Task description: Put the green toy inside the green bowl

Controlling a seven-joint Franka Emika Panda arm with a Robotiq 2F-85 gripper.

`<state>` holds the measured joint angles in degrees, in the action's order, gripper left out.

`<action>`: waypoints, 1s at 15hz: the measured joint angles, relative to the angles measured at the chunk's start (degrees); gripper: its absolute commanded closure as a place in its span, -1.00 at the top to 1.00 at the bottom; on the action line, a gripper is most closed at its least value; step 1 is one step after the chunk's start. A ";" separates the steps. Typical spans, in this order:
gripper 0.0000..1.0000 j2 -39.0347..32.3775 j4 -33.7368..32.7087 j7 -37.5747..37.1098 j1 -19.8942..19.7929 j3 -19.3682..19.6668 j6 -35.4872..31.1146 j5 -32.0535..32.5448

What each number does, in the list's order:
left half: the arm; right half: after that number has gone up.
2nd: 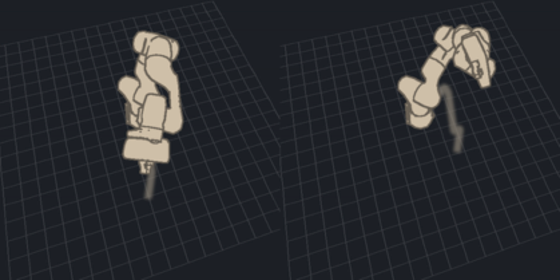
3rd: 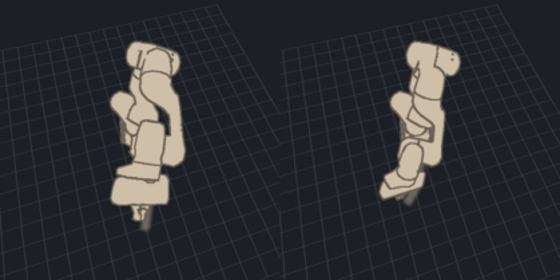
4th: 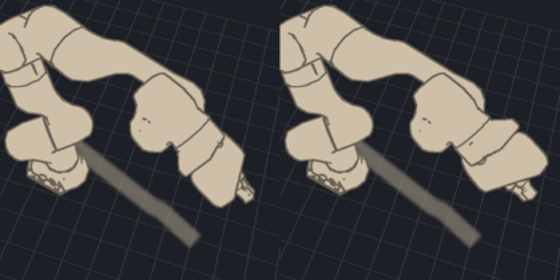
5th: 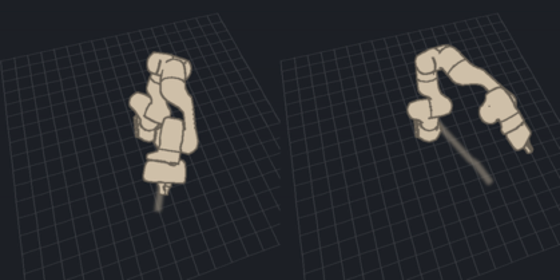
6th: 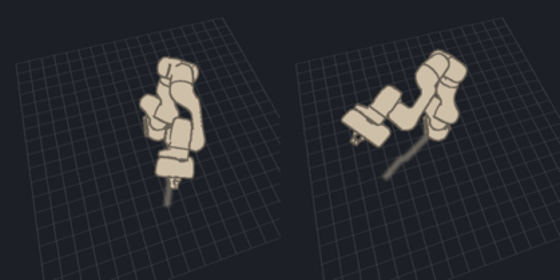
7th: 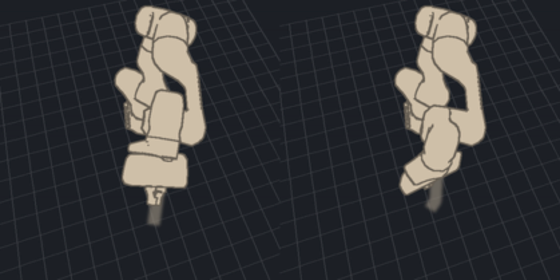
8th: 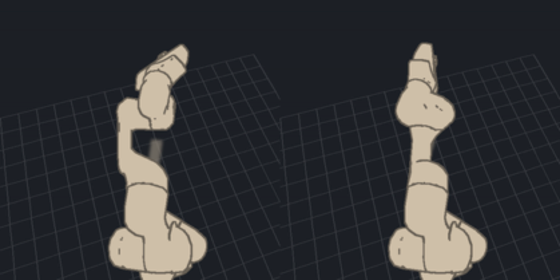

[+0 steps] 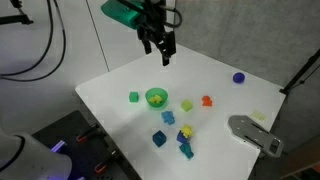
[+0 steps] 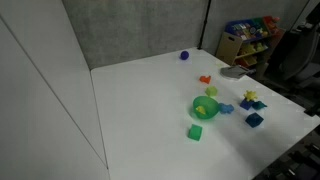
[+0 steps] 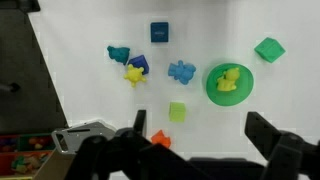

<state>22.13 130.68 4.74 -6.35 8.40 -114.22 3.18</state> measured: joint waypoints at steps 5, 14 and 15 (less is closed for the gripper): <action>1.00 0.08 -0.10 0.00 0.00 0.00 0.00 0.00; 1.00 -0.98 -0.05 -0.08 0.23 -0.25 -0.22 -0.26; 1.00 -1.44 -0.05 -0.09 0.30 -0.34 -0.59 -0.34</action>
<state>20.69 130.63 4.65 -6.05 8.06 -114.81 2.84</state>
